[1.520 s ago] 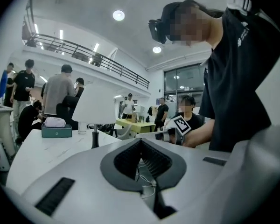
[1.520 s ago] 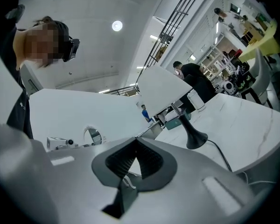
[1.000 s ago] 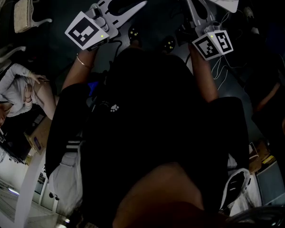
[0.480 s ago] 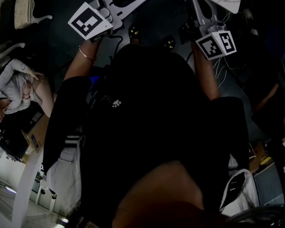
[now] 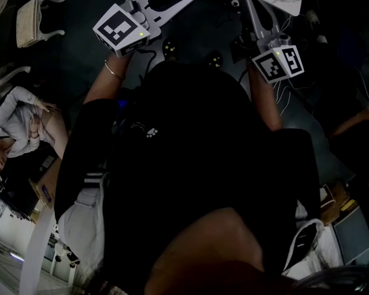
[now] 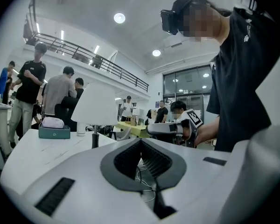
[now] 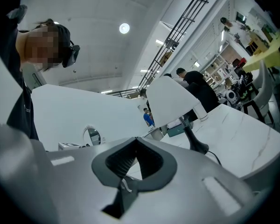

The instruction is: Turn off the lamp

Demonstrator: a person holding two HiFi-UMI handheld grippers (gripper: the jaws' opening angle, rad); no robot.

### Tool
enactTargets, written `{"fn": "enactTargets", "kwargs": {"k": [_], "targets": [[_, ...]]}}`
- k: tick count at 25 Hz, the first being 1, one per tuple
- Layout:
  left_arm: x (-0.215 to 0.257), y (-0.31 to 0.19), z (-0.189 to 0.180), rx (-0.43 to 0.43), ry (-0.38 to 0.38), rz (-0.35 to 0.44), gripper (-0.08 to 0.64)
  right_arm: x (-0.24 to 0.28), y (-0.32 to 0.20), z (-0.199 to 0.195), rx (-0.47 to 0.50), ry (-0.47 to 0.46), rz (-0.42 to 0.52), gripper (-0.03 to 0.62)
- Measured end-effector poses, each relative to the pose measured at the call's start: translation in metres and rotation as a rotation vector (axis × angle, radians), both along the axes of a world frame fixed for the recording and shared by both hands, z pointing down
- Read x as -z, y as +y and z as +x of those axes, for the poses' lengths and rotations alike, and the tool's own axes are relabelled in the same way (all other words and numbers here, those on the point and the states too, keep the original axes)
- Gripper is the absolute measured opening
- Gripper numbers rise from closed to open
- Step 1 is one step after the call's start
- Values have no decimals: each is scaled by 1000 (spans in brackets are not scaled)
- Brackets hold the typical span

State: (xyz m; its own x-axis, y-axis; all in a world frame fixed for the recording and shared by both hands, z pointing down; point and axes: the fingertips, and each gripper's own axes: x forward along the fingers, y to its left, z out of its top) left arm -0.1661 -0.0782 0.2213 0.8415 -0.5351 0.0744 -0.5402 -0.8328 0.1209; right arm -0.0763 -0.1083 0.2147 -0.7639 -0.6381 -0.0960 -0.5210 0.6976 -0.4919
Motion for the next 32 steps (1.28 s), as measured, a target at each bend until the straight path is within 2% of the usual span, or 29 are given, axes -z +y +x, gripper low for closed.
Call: {"fn": "enactTargets", "kwargs": {"k": [10, 20, 32], "targets": [[-1, 3, 11, -35, 2, -15, 8, 9, 16, 3, -30, 4, 10, 2], [-8, 11, 34, -99, -42, -14, 8, 9, 29, 5, -17, 21, 38, 2], [-7, 9, 36, -63, -41, -21, 8, -7, 34, 10, -30, 116, 42, 2]]}}
